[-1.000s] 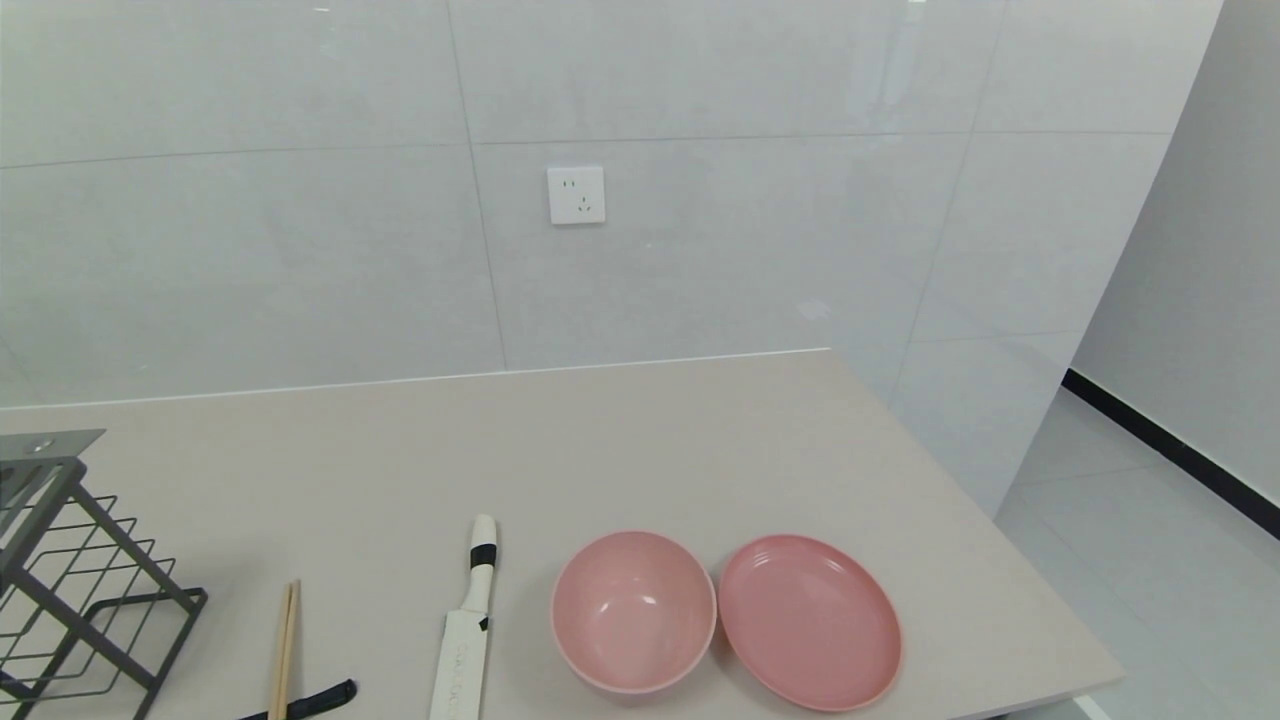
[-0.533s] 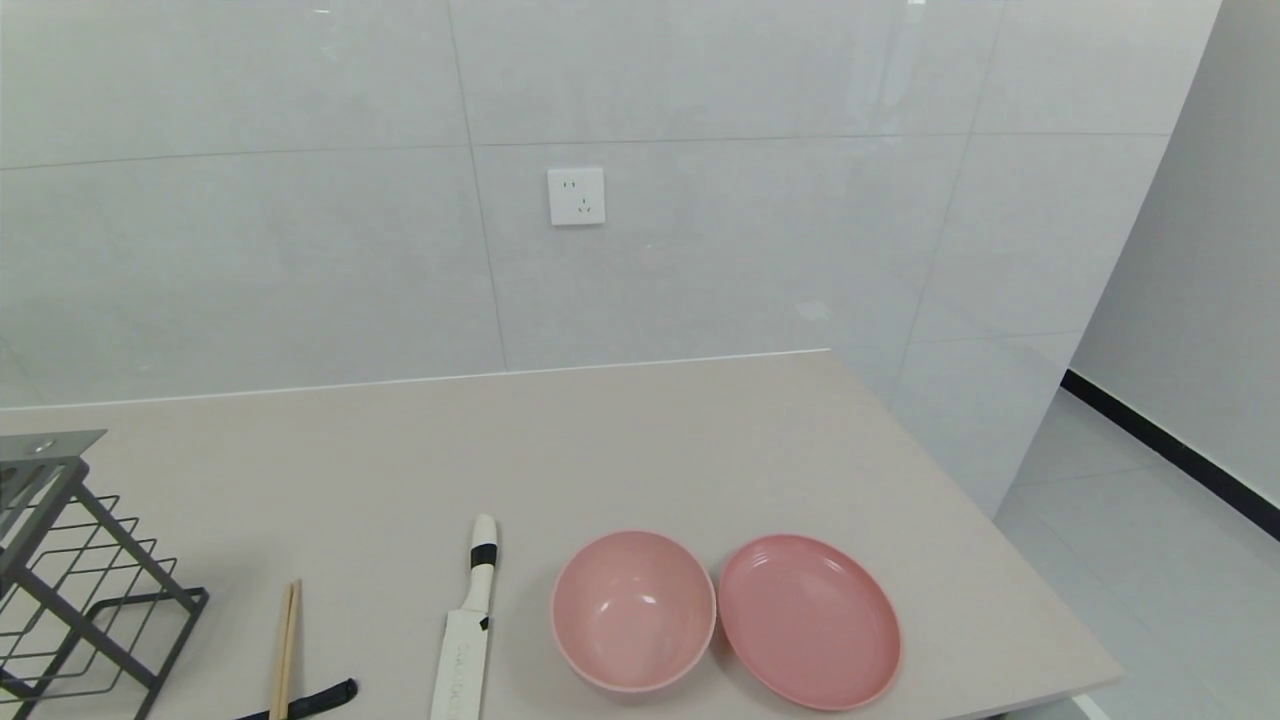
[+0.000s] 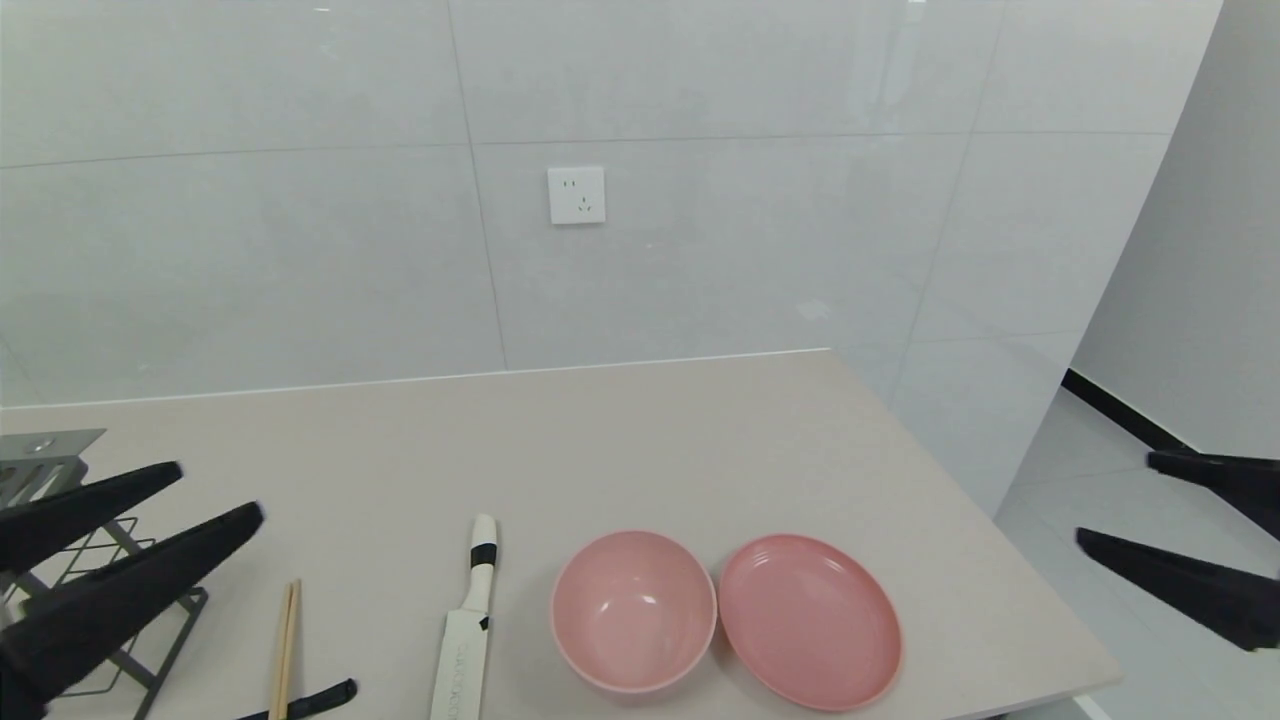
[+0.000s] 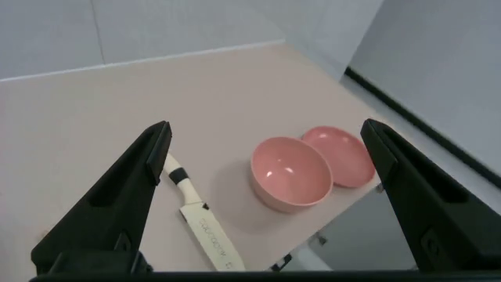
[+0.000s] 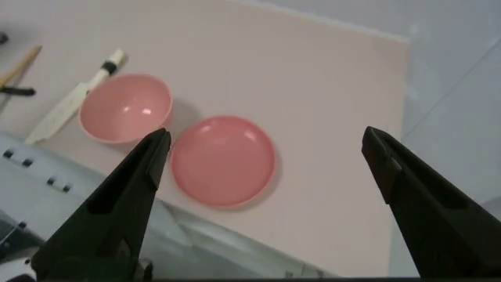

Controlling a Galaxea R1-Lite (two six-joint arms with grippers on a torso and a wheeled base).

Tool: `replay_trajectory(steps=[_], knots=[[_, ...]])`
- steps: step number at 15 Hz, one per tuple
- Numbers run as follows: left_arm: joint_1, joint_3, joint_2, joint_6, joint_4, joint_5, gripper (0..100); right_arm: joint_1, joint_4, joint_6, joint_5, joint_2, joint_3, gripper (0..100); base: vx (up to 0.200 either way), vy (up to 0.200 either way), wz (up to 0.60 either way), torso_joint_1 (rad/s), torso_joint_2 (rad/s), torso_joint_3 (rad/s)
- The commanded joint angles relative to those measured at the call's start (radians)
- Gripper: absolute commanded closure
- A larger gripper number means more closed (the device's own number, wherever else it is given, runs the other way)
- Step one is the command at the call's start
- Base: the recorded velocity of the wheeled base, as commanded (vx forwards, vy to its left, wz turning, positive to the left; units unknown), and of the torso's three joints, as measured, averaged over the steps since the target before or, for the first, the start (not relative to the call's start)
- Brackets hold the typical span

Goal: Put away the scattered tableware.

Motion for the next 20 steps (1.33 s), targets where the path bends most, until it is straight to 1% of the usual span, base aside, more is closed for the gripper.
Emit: replay_trajectory(steps=[1,2,4,5,6,7,9,11,13,15,16,17,20], knots=[[-0.067,-0.14,0.369,0.122,-0.001,0.005,0,0.026,-0.015,-0.002,0.008,0.24,0.028,0,0.0,0.0,0.0,0.0,0.0,0.0],[-0.079,-0.165,0.432,0.133,-0.003,0.011,0,0.014,-0.037,-0.004,0.008,0.265,0.066,0,0.0,0.0,0.0,0.0,0.0,0.0],[-0.087,-0.192,0.52,0.135,-0.006,0.023,0,0.012,-0.092,-0.004,0.009,0.337,0.122,0,0.0,0.0,0.0,0.0,0.0,0.0],[-0.09,-0.203,0.581,0.136,-0.019,0.036,0,0.009,-0.179,-0.002,0.011,0.439,0.154,0,0.0,0.0,0.0,0.0,0.0,0.0],[-0.09,-0.203,0.581,0.136,-0.019,0.036,0,0.009,-0.179,-0.002,0.011,0.439,0.154,0,0.0,0.0,0.0,0.0,0.0,0.0],[-0.095,-0.203,0.644,0.136,-0.075,0.043,0,0.009,-0.357,-0.002,0.011,0.596,0.171,0,0.0,0.0,0.0,0.0,0.0,0.0],[-0.095,-0.2,0.695,0.133,-0.125,0.043,0,0.011,-0.492,-0.005,0.011,0.748,0.174,0,0.0,0.0,0.0,0.0,0.0,0.0],[-0.093,-0.199,0.736,0.135,-0.13,0.042,0,0.011,-0.567,-0.002,0.012,0.835,0.181,0,0.0,0.0,0.0,0.0,0.0,0.0],[-0.104,-0.199,0.788,0.136,-0.162,0.04,0,0.015,-0.586,-0.001,0.014,0.875,0.181,0,0.0,0.0,0.0,0.0,0.0,0.0],[-0.119,-0.199,0.84,0.135,-0.228,0.04,0,0.012,-0.589,-0.002,0.014,0.895,0.181,0,0.0,0.0,0.0,0.0,0.0,0.0],[-0.139,-0.199,0.88,0.135,-0.303,0.037,0,0.008,-0.6,-0.002,0.014,0.906,0.181,0,0.0,0.0,0.0,0.0,0.0,0.0],[-0.153,-0.199,0.902,0.13,-0.348,0.037,0,0.002,-0.601,-0.002,0.014,0.912,0.181,0,0.0,0.0,0.0,0.0,0.0,0.0],[-0.154,-0.199,0.946,0.132,-0.377,0.039,0,0.002,-0.615,-0.004,0.014,0.947,0.174,0,0.0,0.0,0.0,0.0,0.0,0.0]])
